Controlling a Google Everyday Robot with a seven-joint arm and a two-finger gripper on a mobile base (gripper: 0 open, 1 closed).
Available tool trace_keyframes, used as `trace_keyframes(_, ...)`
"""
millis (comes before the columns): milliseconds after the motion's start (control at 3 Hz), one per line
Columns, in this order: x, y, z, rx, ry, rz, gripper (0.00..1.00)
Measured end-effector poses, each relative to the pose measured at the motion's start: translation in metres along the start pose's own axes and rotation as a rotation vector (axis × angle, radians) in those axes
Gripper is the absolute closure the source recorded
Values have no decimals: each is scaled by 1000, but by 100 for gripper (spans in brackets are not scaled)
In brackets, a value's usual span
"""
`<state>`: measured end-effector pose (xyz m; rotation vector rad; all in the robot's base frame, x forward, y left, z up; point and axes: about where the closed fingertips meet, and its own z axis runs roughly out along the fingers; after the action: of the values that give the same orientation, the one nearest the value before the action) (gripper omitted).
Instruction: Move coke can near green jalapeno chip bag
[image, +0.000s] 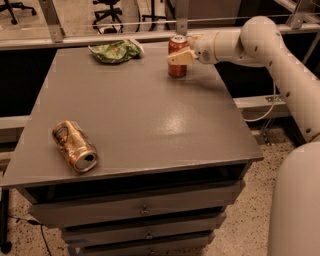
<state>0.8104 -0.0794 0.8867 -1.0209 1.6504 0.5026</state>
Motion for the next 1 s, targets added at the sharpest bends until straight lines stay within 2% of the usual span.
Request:
trace_keyframes(333,-14,-15,-15,53,-9,-39,63)
trace_keyframes(667,-14,-13,-11,47,-9,-38,87)
trace_keyframes(1000,-13,-12,-8,42,-9,-38,100)
